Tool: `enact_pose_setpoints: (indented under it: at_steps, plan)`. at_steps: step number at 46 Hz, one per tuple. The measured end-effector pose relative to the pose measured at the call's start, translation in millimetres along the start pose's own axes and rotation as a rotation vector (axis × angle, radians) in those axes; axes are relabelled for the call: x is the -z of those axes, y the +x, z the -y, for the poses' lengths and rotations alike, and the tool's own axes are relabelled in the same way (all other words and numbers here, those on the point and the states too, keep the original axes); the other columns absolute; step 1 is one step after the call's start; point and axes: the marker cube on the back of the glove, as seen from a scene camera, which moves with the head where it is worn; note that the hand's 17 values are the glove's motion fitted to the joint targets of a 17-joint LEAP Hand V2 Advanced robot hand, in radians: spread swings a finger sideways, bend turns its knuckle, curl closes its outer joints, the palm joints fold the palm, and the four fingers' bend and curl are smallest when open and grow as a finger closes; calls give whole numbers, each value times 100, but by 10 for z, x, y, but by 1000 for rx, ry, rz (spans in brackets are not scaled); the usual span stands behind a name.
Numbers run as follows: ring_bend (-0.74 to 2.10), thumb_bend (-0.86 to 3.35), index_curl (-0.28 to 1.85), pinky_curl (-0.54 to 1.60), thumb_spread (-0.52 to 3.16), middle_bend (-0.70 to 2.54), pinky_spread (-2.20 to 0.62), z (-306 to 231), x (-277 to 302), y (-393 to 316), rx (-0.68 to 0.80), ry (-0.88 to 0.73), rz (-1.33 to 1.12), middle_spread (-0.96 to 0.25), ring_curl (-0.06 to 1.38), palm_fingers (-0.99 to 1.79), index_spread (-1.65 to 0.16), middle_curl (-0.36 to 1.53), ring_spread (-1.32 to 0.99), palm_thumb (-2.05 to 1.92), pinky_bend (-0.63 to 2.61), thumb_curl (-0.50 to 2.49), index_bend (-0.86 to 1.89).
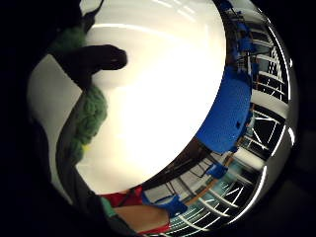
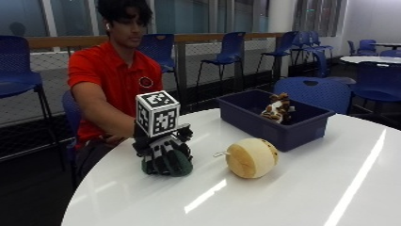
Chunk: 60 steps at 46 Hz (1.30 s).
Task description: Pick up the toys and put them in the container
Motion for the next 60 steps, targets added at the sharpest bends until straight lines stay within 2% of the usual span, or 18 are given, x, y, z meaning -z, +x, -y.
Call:
enact_pose_setpoints:
  at_steps: [5,8,14,26,36,47,60]
  plan:
    - [84,21,24,36,133,22,-33,-10,-1,-23,1,93,-1,-19,36,60,-40,24,-29,43,125,40,17]
    - [88,24,27,36,121,29,-35,-13,21,-24,5,124,6,-25,38,83,-41,26,-36,55,122,47,26]
    - [93,27,35,36,104,41,-37,-96,187,-132,43,170,9,-35,42,107,-43,32,-43,67,112,56,40]
    - [97,29,49,39,79,52,-39,-331,1133,-908,207,293,54,-44,47,105,-44,42,-49,74,105,71,50]
    - [99,27,57,42,65,56,-40,-269,1731,-1744,292,323,-19,-48,49,102,-46,48,-51,71,105,81,51]
    - [100,27,67,44,55,57,-40,-196,1933,-2543,342,338,-51,-50,52,99,-48,54,-52,70,107,90,49]
    - [103,26,75,47,48,55,-41,-375,1893,-3585,490,419,-1,-51,54,91,-52,60,-53,67,112,99,38]
